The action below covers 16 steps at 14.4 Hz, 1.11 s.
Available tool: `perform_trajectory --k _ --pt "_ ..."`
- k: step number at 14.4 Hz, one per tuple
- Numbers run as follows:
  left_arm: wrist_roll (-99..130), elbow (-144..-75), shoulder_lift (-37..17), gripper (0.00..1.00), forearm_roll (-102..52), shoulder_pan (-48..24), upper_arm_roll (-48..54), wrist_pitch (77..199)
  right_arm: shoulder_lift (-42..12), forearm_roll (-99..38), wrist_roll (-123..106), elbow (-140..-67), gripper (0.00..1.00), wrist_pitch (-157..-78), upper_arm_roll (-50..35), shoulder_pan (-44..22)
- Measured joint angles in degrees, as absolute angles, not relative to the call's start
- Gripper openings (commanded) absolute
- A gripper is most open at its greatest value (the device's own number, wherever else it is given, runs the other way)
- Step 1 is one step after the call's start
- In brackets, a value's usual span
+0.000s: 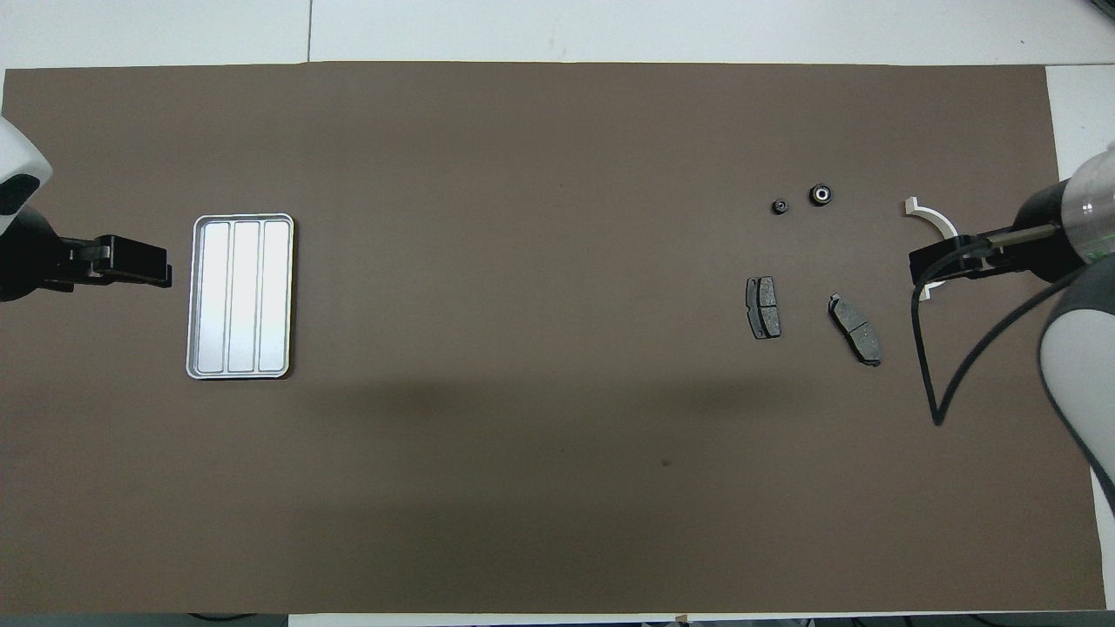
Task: Pick bearing gear from pile to tray
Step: 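Reach the right gripper toward the small black bearing, then grasp the small black bearing with the right gripper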
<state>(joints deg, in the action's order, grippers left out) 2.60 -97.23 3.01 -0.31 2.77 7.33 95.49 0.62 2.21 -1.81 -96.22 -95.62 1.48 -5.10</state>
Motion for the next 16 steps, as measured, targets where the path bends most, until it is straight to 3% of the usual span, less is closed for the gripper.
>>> perform_trajectory --k 6,13,16 --pt "2.6 -97.2 3.0 1.0 -0.3 2.8 7.3 95.5 -13.5 2.3 1.2 -97.1 1.0 -105.9 1.5 -6.0" --pt "2.6 -97.2 3.0 1.0 -0.3 2.8 7.3 95.5 -32.1 3.5 11.8 -84.4 1.0 -109.9 1.5 -8.2" --pt "2.6 -97.2 3.0 1.0 -0.3 2.8 7.3 95.5 -37.2 4.6 14.2 -81.0 1.0 -112.8 1.6 -8.5"
